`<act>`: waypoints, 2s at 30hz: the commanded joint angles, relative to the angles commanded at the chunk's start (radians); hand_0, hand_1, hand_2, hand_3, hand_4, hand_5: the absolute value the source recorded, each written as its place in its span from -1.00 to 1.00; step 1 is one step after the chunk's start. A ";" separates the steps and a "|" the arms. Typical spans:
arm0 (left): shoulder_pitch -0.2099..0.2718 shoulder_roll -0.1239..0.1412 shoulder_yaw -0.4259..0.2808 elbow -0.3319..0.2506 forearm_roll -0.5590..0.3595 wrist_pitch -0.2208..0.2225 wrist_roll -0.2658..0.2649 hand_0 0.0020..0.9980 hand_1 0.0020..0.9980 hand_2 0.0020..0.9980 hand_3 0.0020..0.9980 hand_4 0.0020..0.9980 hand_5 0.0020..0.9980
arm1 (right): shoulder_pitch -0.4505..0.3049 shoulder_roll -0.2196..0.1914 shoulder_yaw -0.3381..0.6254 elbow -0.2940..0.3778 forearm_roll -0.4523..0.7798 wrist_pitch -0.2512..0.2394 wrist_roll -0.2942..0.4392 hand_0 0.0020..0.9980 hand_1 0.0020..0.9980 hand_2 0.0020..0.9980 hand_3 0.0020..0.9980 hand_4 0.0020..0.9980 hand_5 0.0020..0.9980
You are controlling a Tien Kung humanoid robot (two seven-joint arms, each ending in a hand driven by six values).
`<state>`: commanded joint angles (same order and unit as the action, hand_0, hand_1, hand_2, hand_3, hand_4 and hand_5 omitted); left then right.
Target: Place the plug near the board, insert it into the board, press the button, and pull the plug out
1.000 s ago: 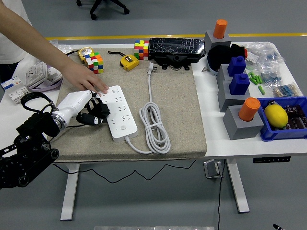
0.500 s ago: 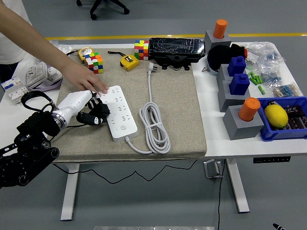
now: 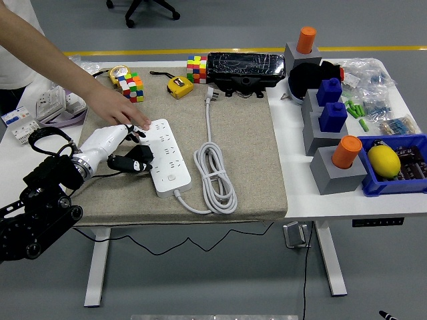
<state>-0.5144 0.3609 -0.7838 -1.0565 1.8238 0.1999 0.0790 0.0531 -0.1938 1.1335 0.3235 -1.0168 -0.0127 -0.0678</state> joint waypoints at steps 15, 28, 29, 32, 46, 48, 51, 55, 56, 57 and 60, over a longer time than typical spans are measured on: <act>0.236 0.026 -0.130 -0.258 -0.011 0.216 -0.037 0.39 0.43 0.44 0.50 0.82 0.08 | -0.005 0.002 -0.002 -0.002 -0.005 0.000 0.000 0.31 0.31 0.32 0.14 0.99 0.12; 0.282 0.035 -0.108 -0.274 -0.014 0.177 0.000 0.54 0.56 0.51 0.48 0.74 0.12 | 0.001 0.001 -0.009 -0.001 -0.003 0.000 0.000 0.31 0.31 0.32 0.15 0.99 0.12; 0.282 0.034 -0.105 -0.273 -0.014 0.172 0.005 0.54 0.56 0.51 0.48 0.74 0.12 | 0.001 0.000 -0.010 -0.001 -0.003 0.000 0.000 0.31 0.31 0.32 0.15 0.99 0.12; 0.280 0.033 -0.096 -0.269 -0.016 0.165 0.009 0.54 0.56 0.51 0.48 0.72 0.11 | 0.001 -0.002 -0.012 -0.002 -0.003 -0.001 0.000 0.31 0.31 0.32 0.15 0.99 0.12; 0.235 0.021 -0.062 -0.258 -0.024 0.153 0.017 0.53 0.56 0.50 0.48 0.70 0.13 | 0.002 -0.005 -0.017 -0.001 -0.002 -0.001 0.001 0.31 0.31 0.32 0.15 0.99 0.12; 0.224 0.017 -0.058 -0.254 -0.023 0.152 0.017 0.53 0.56 0.50 0.48 0.70 0.13 | 0.001 -0.005 -0.016 -0.001 -0.002 -0.001 0.001 0.31 0.31 0.32 0.15 0.99 0.12; 0.208 0.011 -0.054 -0.249 -0.023 0.148 0.018 0.53 0.56 0.50 0.48 0.70 0.12 | 0.001 -0.004 -0.014 -0.001 -0.002 -0.001 0.001 0.31 0.31 0.32 0.14 0.99 0.12; 0.186 0.007 -0.045 -0.239 -0.027 0.146 0.018 0.53 0.56 0.50 0.48 0.70 0.12 | 0.002 -0.005 -0.013 0.000 -0.002 -0.001 0.001 0.31 0.31 0.32 0.14 0.99 0.12; 0.182 0.006 -0.042 -0.237 -0.027 0.145 0.019 0.53 0.55 0.49 0.47 0.71 0.12 | 0.001 -0.005 -0.013 0.000 -0.002 -0.001 0.001 0.31 0.31 0.32 0.15 0.99 0.12; 0.178 0.005 -0.039 -0.234 -0.028 0.144 0.019 0.53 0.55 0.49 0.47 0.71 0.12 | 0.001 -0.005 -0.013 0.000 -0.003 -0.001 0.001 0.31 0.31 0.32 0.15 0.99 0.12; 0.167 0.001 -0.031 -0.226 -0.031 0.138 0.022 0.53 0.55 0.49 0.47 0.71 0.12 | -0.001 -0.004 -0.012 0.000 -0.003 -0.001 0.001 0.31 0.31 0.32 0.15 0.99 0.12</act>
<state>-0.3471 0.3618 -0.8144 -1.2824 1.7923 0.3380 0.1010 0.0524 -0.1981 1.1217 0.3231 -1.0198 -0.0137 -0.0667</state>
